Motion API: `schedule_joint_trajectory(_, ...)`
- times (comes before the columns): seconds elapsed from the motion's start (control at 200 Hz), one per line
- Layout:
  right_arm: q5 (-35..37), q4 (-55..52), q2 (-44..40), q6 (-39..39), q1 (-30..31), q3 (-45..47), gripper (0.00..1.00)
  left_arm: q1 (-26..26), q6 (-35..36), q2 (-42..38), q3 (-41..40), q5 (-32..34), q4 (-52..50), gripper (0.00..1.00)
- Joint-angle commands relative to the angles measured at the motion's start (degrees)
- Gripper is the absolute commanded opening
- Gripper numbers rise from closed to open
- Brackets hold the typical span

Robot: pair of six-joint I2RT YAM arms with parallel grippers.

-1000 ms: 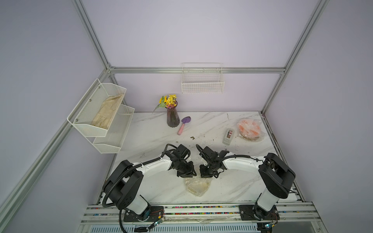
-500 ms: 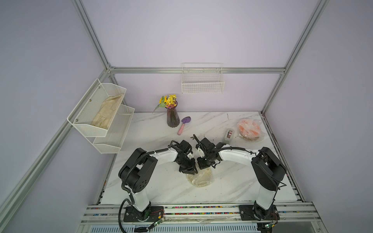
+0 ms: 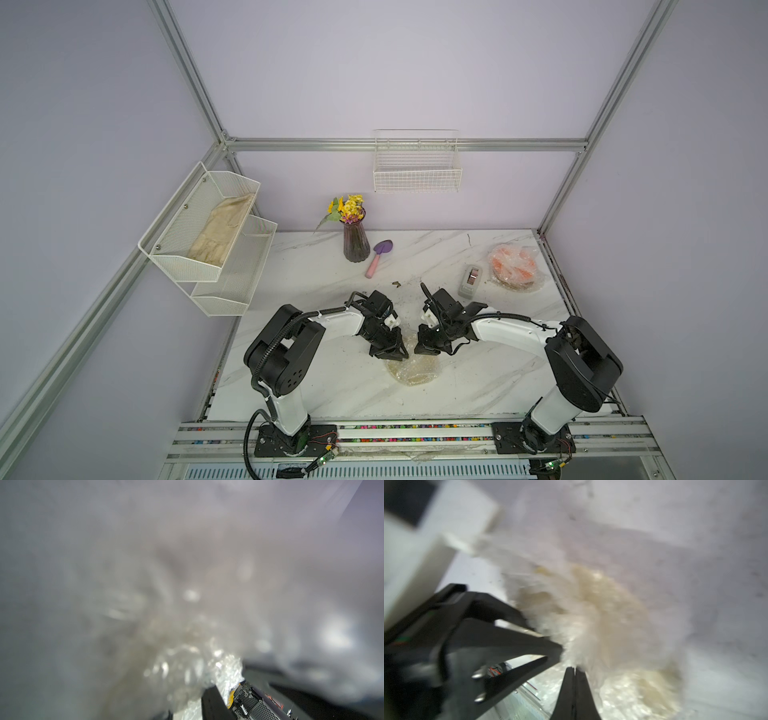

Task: Wrap dinner plates in bubble wrap
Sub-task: Wrap the plate in the bubble wrap.

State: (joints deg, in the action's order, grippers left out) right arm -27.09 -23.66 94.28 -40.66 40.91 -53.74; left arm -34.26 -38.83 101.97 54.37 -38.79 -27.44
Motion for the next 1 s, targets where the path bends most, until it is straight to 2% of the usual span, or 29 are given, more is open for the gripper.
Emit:
schedule_joint_trajectory(0.0,8.25,-7.64,1.13,1.15,-1.75,-0.25,0.0,-0.71,-0.35,1.49,-3.38,5.89,-3.13,0.24)
schedule_joint_trajectory(0.095,9.92,-10.46,3.77,5.79,-1.79,-0.79,0.0,-0.72,-0.46,-0.05,-2.62,6.57,-4.4,0.25)
schedule_joint_trajectory(0.33,7.59,-6.61,4.35,5.08,-1.77,1.65,0.0,-3.9,-3.21,-5.59,6.44,6.94,-7.93,0.28)
schedule_joint_trajectory(0.445,7.25,-5.53,4.14,4.37,-1.79,2.12,0.0,-6.29,-3.71,-2.32,8.3,5.03,-6.71,0.25)
schedule_joint_trajectory(0.555,7.01,-4.93,3.94,3.93,-1.73,2.31,0.0,-7.02,-4.66,0.93,5.75,4.05,-3.42,0.18)
schedule_joint_trajectory(0.735,6.55,-5.25,3.19,3.4,-1.71,2.46,0.0,-7.42,-4.24,4.33,4.61,4.64,-1.09,0.23)
schedule_joint_trajectory(0.9,16.57,-16.11,-3.56,4.81,-1.71,-3.36,0.0,-7.49,-2.44,7.35,3.57,8.32,-4.43,0.22)
schedule_joint_trajectory(0.935,15.56,-15.96,-5.06,4.85,-1.71,-4.53,0.0,-7.47,-2.33,7.36,3.25,8.37,-4.38,0.22)
schedule_joint_trajectory(0.995,8.7,-11.35,-6.86,3.59,-1.71,-4.44,0.0,-7.47,-2.13,7.36,2.87,8.3,-4.41,0.22)
